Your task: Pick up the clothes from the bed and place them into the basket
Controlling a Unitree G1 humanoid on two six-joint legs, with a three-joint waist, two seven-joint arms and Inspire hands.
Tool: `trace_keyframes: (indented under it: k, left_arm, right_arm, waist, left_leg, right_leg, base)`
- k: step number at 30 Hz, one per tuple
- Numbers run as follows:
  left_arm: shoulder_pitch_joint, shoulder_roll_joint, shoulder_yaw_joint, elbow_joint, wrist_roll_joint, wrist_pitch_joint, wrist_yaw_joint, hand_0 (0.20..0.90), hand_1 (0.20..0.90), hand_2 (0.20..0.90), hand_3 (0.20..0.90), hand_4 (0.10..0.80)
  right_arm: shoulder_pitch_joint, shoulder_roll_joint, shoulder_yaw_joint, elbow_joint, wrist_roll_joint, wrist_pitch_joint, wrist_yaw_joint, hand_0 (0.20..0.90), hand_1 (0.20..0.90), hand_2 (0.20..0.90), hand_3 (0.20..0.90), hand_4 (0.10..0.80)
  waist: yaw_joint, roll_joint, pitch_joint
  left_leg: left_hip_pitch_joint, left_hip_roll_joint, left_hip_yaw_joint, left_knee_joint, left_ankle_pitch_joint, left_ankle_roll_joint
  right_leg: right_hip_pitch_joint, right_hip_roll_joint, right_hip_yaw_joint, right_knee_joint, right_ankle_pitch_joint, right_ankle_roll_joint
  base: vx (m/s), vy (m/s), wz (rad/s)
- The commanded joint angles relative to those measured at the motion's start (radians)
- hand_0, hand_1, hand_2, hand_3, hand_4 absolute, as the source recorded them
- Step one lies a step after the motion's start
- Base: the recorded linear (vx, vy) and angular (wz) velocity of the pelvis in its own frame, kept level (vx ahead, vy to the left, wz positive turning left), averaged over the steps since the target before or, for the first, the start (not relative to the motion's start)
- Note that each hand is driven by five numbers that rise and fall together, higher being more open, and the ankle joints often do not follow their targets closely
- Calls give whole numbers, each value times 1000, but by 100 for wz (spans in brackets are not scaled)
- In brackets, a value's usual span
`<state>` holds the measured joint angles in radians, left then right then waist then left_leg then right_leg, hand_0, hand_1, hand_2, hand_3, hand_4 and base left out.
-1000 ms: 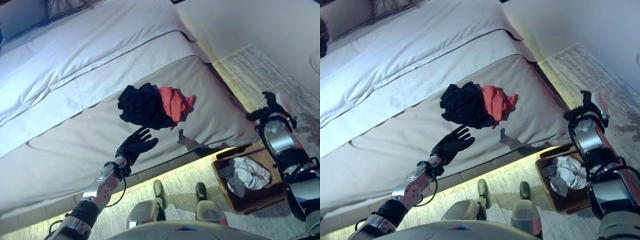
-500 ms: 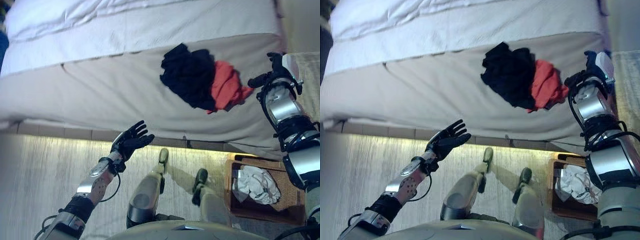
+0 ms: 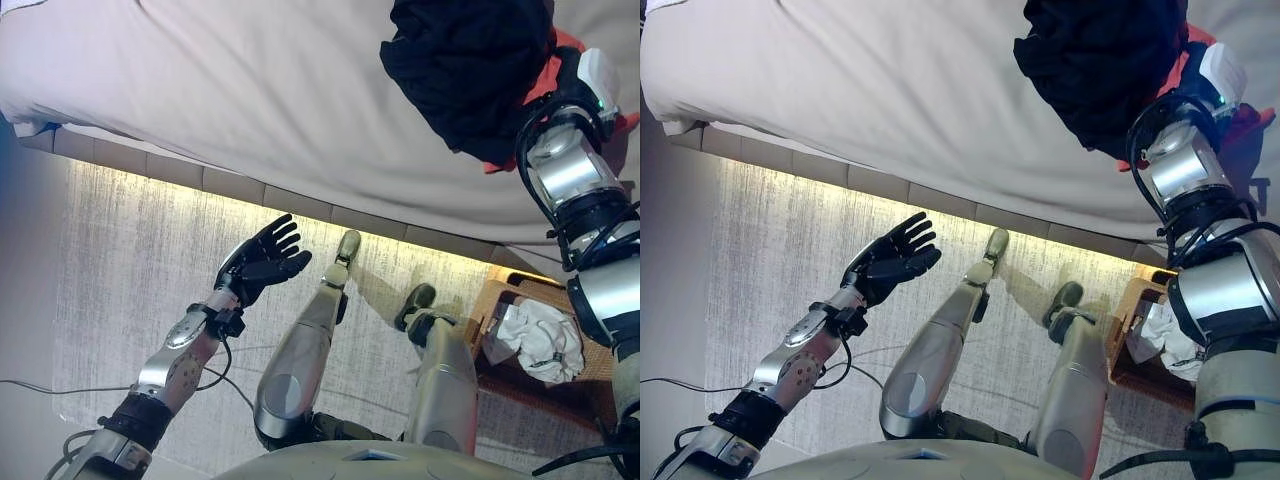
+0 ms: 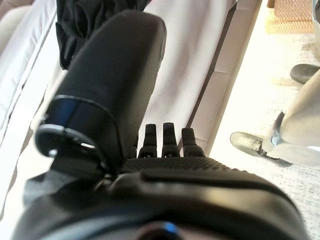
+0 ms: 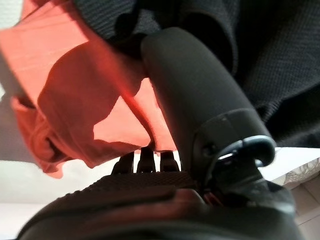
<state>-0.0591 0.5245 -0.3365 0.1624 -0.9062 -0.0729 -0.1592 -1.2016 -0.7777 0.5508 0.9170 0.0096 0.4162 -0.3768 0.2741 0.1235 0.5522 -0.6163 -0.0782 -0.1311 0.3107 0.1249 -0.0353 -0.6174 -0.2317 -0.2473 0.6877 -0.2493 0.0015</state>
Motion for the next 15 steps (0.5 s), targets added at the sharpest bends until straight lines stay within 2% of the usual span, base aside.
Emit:
trace_keyframes:
  k: [1,4,7,8,9,10,11,15]
  left_arm:
    - [46,27,62,-101,-108,-64,19,900,900,900,900,800]
    - [53,30,67,-123,-118,-74,11,900,900,900,900,800]
    - [74,40,76,-149,-134,-76,-2,900,900,900,900,800]
    - [82,44,77,-159,-136,-76,-6,900,900,900,900,800]
    - [85,46,77,-165,-138,-77,-9,900,900,900,900,800]
    - [87,50,77,-170,-138,-79,-12,900,900,900,900,800]
    - [86,55,76,-174,-140,-81,-11,900,900,900,900,800]
    - [77,65,69,-190,-158,-80,-4,900,900,900,900,800]
  right_arm:
    - [-93,-114,99,50,-70,40,18,900,900,900,900,800]
    - [-143,-128,158,161,-130,73,62,900,900,900,900,800]
    - [-168,-164,217,194,-199,117,120,900,900,900,900,800]
    - [-170,-175,243,204,-229,136,142,806,806,806,790,690]
    - [-170,-178,254,214,-258,140,155,538,538,538,477,377]
    - [-177,-186,271,222,-284,144,173,538,538,538,477,377]
    - [-185,-190,286,227,-307,151,190,300,300,300,200,100]
    - [-201,-200,325,250,-338,174,223,300,300,300,200,100]
  waist:
    - [18,31,-32]
    - [28,48,-32]
    - [33,51,-32]
    - [33,51,-32]
    - [33,51,-32]
    - [32,49,-32]
    - [31,49,-32]
    - [29,46,-32]
  left_leg:
    - [-99,-54,19,217,-228,59]
    - [-158,-56,26,263,-238,64]
    - [-185,-54,31,284,-241,70]
    - [-194,-53,35,295,-244,71]
    - [-198,-52,36,300,-246,72]
    - [-199,-50,38,303,-248,74]
    - [-200,-48,41,304,-248,75]
    - [-190,-47,44,308,-250,71]
  right_leg:
    - [-37,70,-46,-8,27,-39]
    - [-99,66,-39,31,23,-42]
    - [-127,64,-41,43,26,-42]
    - [-137,65,-41,51,25,-43]
    - [-141,65,-41,55,26,-43]
    - [-143,67,-40,57,25,-42]
    - [-144,67,-40,58,26,-41]
    - [-134,69,-39,62,26,-38]
  base:
    - [0,0,0]
    - [-26,-8,3]
    - [-23,4,5]
    - [-18,14,8]
    - [-18,12,7]
    - [0,0,0]
    - [0,0,0]
    - [0,0,0]
